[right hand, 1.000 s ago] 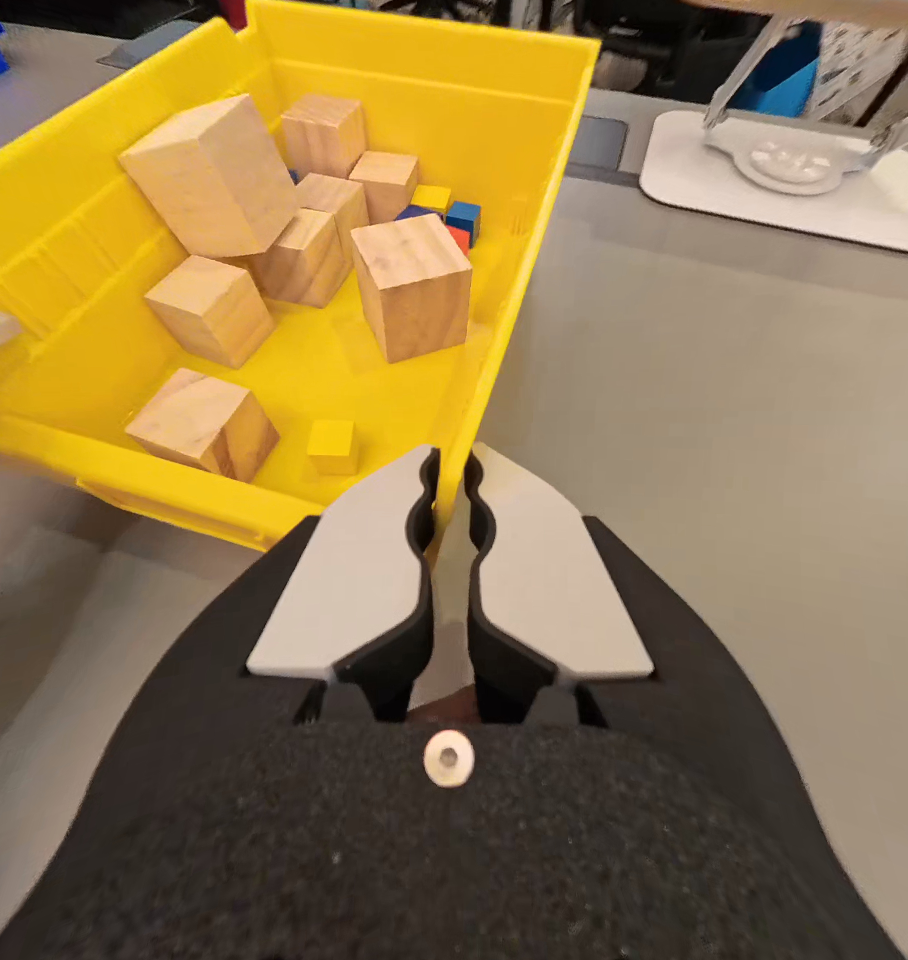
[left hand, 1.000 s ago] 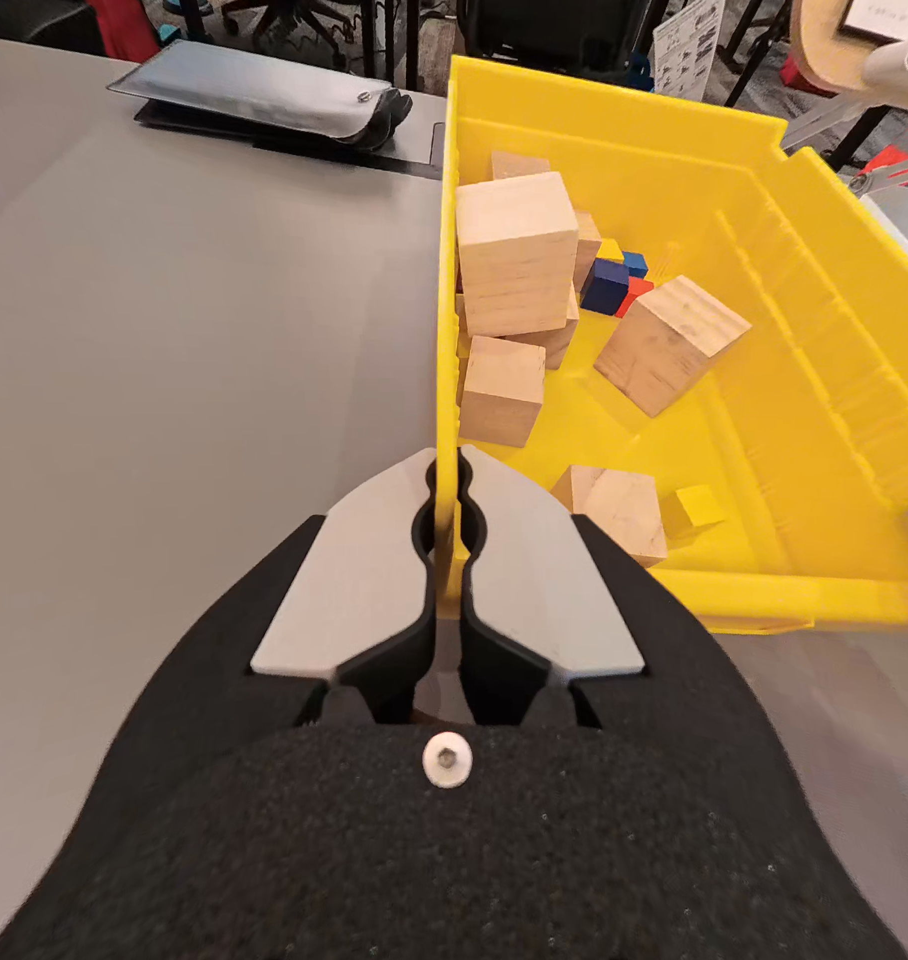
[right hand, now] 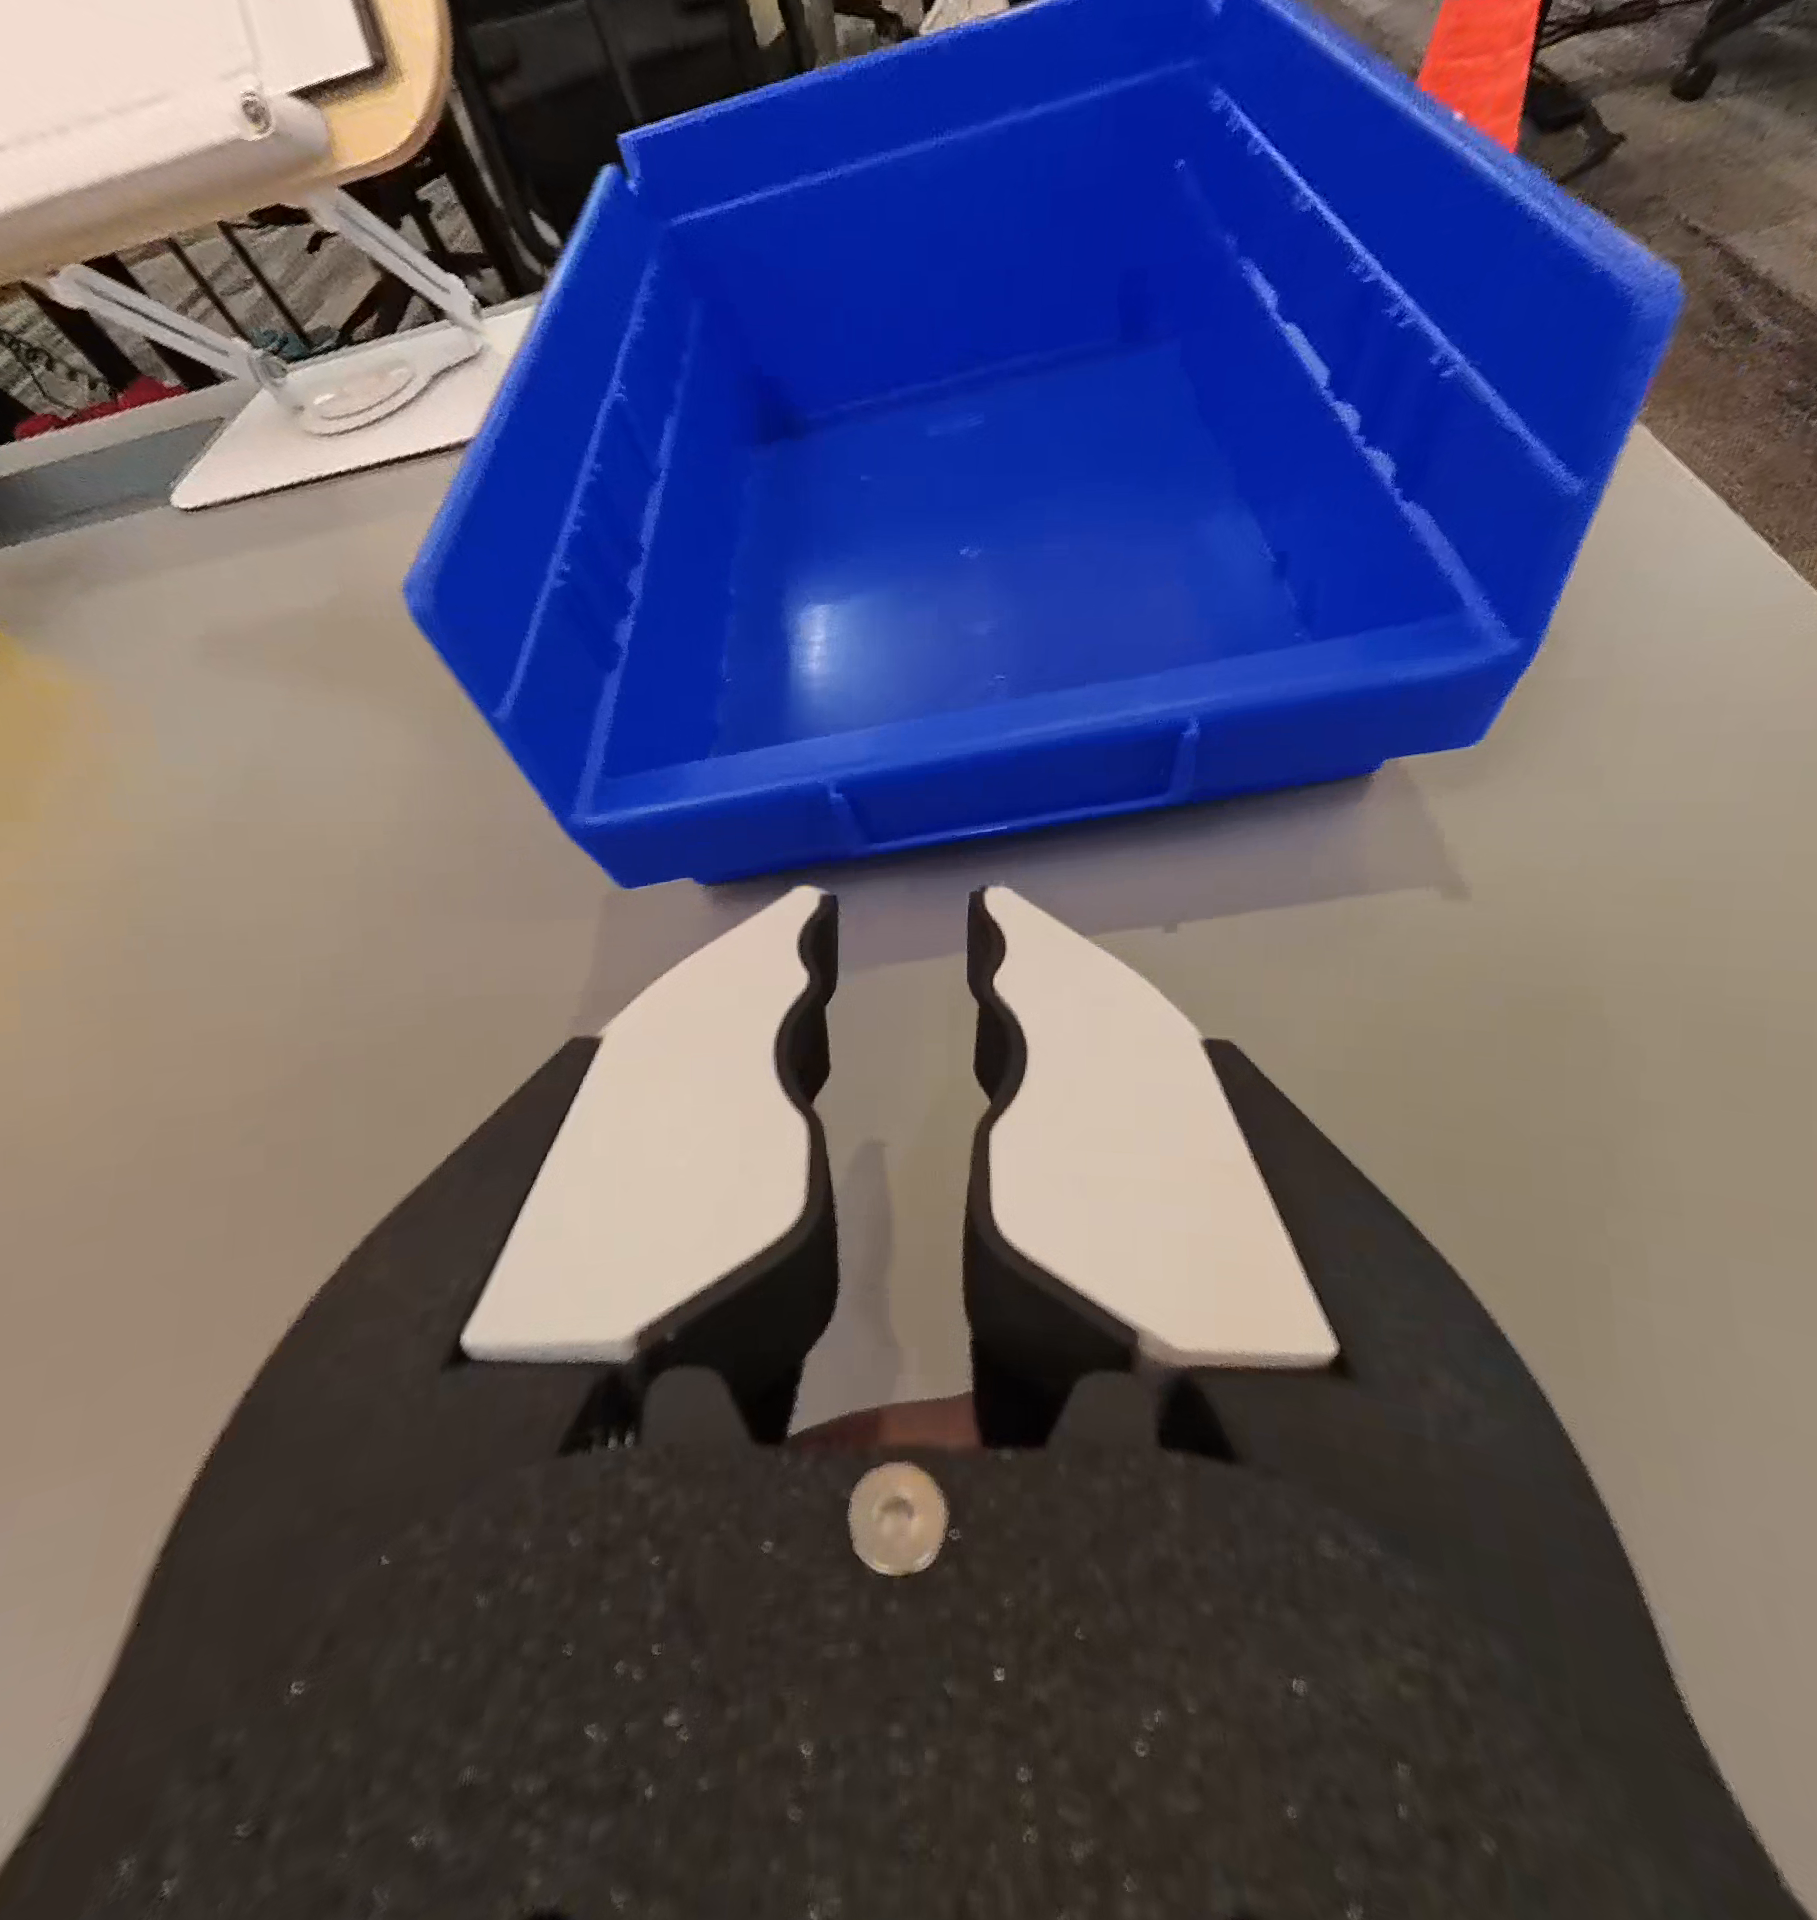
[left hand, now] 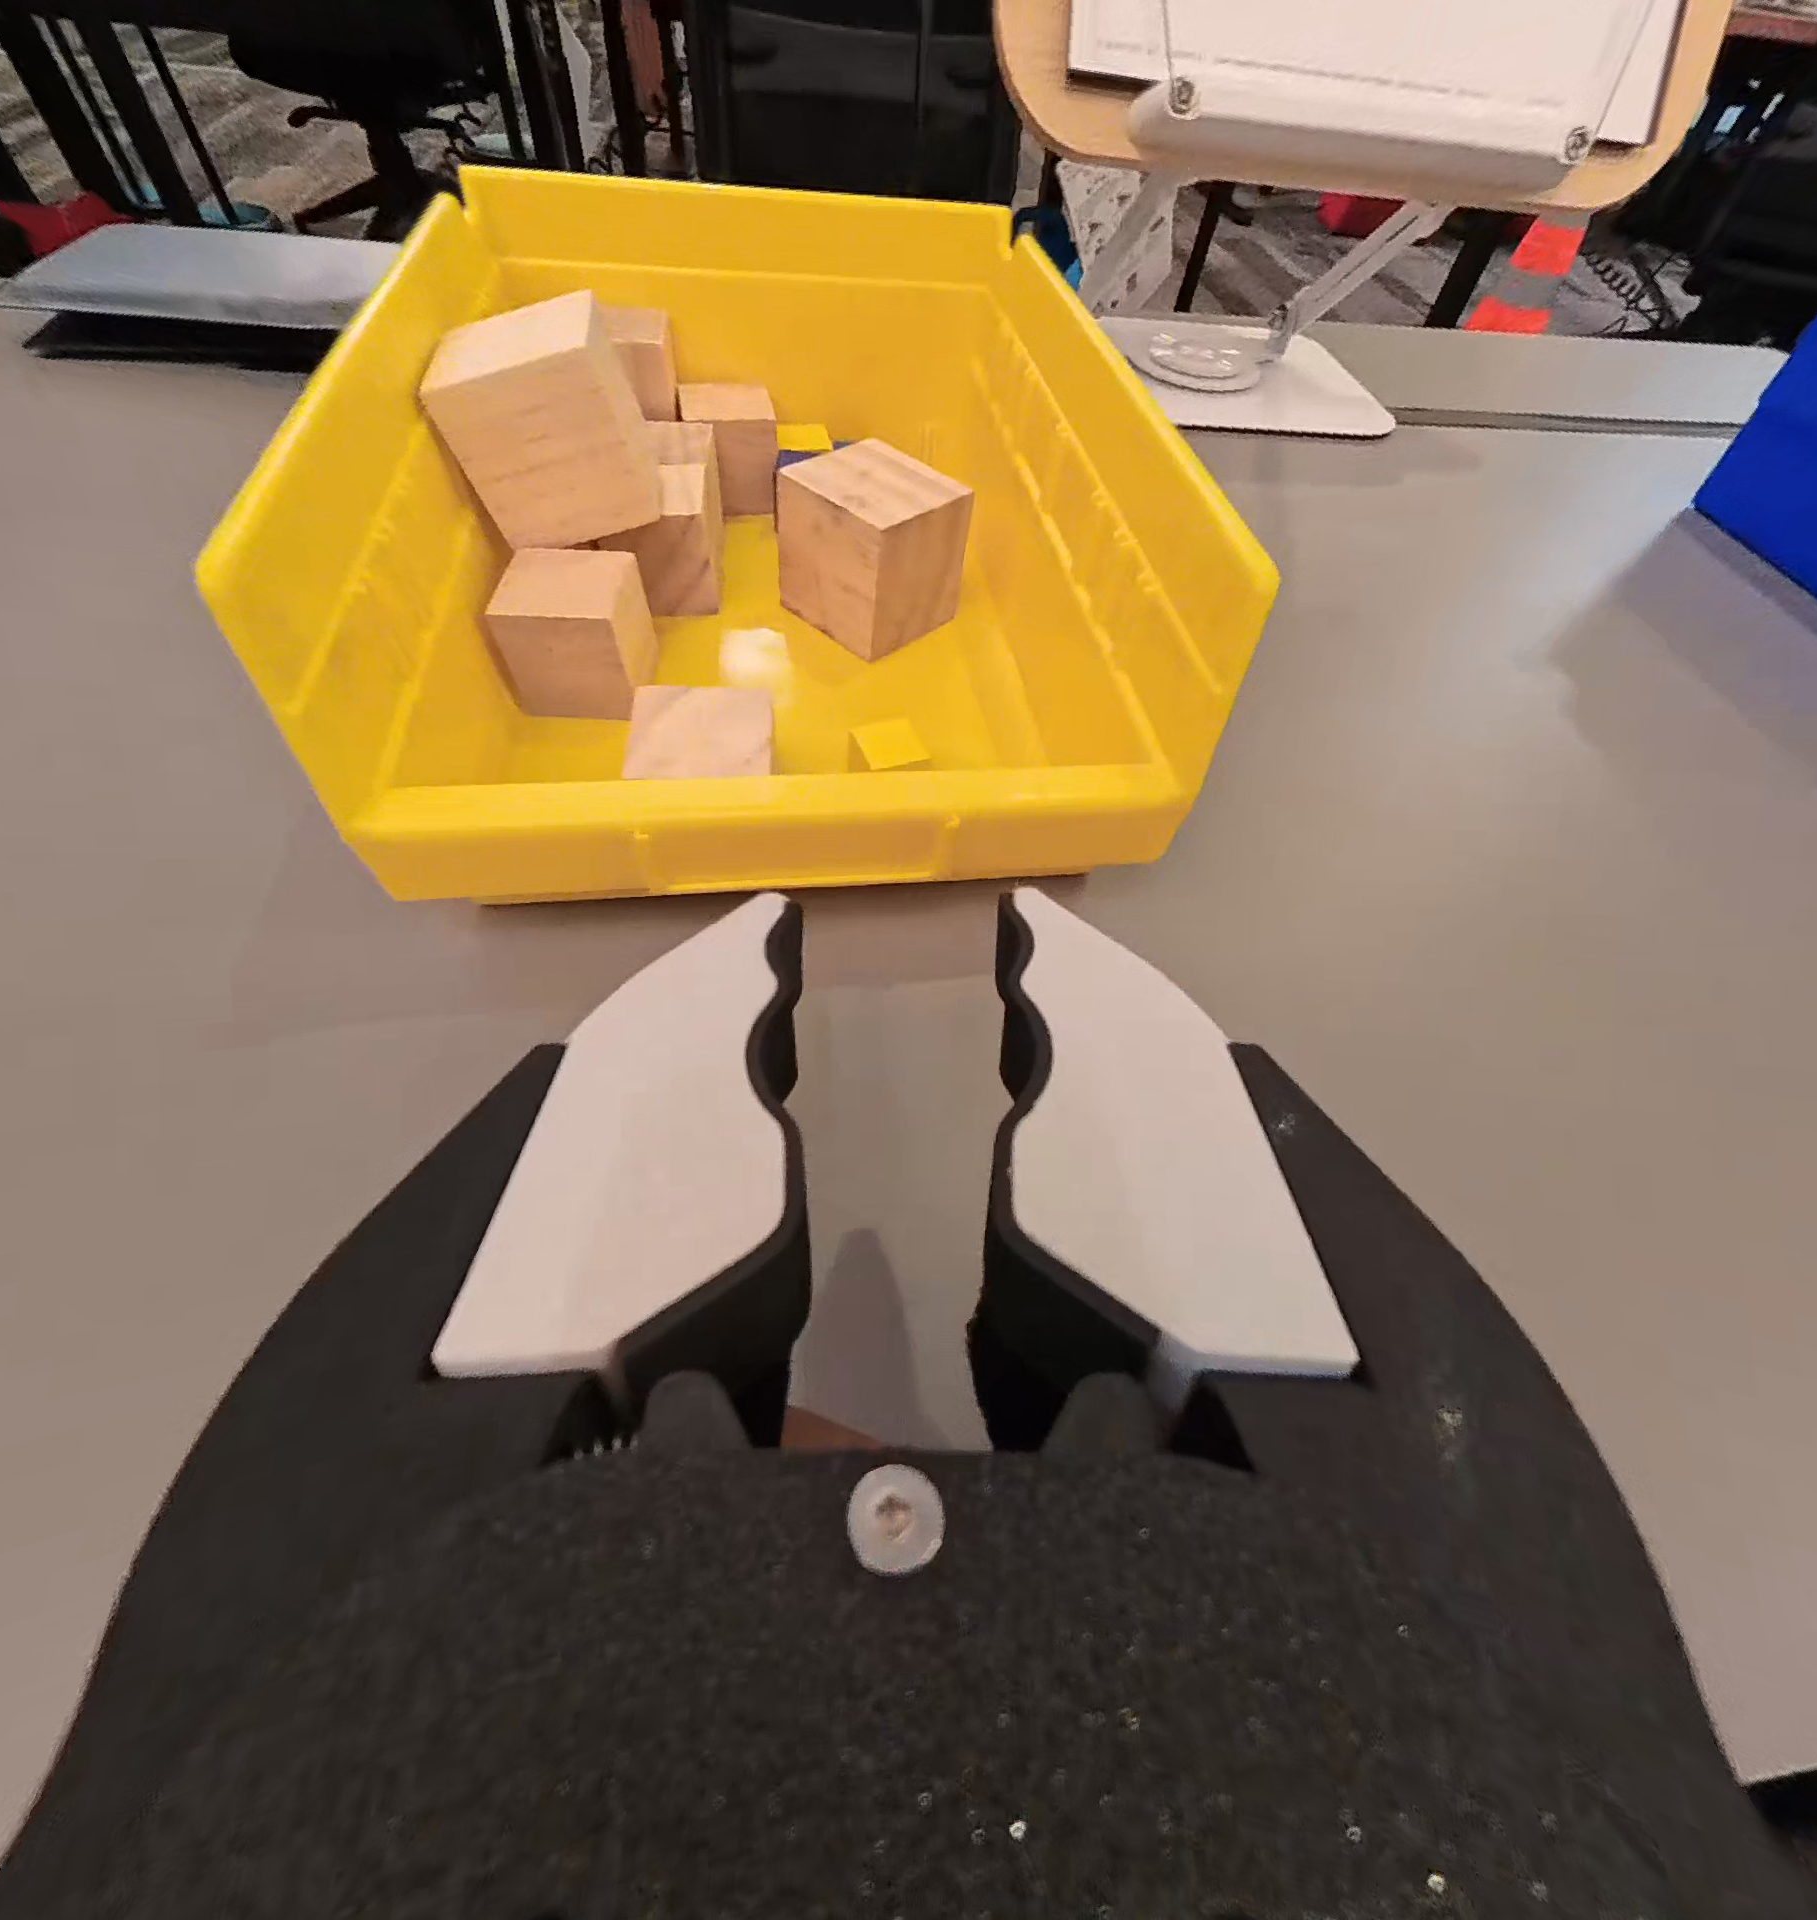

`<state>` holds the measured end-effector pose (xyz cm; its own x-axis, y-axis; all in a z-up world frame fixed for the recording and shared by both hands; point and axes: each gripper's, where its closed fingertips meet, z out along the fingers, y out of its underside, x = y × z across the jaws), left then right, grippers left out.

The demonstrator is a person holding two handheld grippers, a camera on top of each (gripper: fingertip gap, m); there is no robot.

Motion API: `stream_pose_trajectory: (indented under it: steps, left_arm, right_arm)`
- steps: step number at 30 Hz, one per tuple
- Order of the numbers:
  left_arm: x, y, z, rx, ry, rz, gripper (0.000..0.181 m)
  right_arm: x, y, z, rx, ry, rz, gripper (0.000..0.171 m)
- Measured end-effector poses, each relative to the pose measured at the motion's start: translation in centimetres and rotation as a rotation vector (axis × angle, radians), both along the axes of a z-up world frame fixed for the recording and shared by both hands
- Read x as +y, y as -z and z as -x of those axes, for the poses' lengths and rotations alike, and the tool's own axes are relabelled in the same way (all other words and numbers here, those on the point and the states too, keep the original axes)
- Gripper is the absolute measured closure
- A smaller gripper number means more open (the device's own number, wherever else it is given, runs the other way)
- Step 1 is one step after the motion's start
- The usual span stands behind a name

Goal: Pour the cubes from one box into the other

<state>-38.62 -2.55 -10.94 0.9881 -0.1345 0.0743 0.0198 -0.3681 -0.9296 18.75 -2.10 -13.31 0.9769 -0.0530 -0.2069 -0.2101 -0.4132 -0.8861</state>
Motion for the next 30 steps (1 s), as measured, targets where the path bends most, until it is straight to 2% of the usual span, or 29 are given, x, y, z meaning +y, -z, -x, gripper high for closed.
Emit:
stream_pose_trajectory:
  steps: [4, 8, 11, 14, 19, 23, 24, 25, 26, 27, 30]
  left_arm:
    - [-0.1, 0.6, 1.5, 0.022, -0.024, 0.019, 0.149]
    - [0.1, 0.7, 3.5, -0.033, -0.066, 0.025, 0.149]
    - [0.7, 1.9, 5.9, -0.001, -0.112, 0.133, 0.147]
    - [2.3, 2.1, 9.4, 0.135, -0.152, 0.168, 0.141]
    - [5.3, 0.7, 10.7, -0.049, -0.097, 0.163, 0.134]
    - [8.7, 0.6, 11.2, 0.005, -0.067, 0.209, 0.134]
    - [9.5, 0.7, 11.1, 0.017, -0.052, 0.234, 0.136]
    - [10.1, 0.9, 10.8, 0.032, -0.03, 0.265, 0.145]
    - [10.5, 1.2, 10.7, 0.055, -0.02, 0.285, 0.165]
    - [10.6, 1.3, 10.9, 0.08, -0.035, 0.285, 0.176]
    - [10.4, 1.3, 9.5, 0.08, -0.021, 0.218, 0.177]
  right_arm:
    - [0.0, 0.2, 1.0, -0.045, -0.027, 0.01, 0.148]
    - [-0.1, 0.1, 1.7, -0.042, -0.035, 0.007, 0.148]
    - [-0.1, 0.1, 2.3, -0.041, -0.042, 0.009, 0.148]
    - [-0.1, 0.1, 2.7, -0.057, -0.051, 0.008, 0.149]
    - [-0.1, 0.3, 3.0, -0.053, -0.057, 0.015, 0.149]
    - [0.1, 0.5, 3.7, -0.057, -0.076, 0.027, 0.149]
    - [0.1, 0.6, 3.9, -0.061, -0.082, 0.031, 0.149]
    - [0.1, 0.7, 4.0, -0.066, -0.087, 0.034, 0.149]
    - [0.0, 0.7, 4.2, -0.072, -0.091, 0.036, 0.149]
    - [0.0, 0.7, 4.3, -0.078, -0.093, 0.036, 0.149]
    - [-0.2, 0.6, 4.9, -0.102, -0.109, 0.031, 0.149]
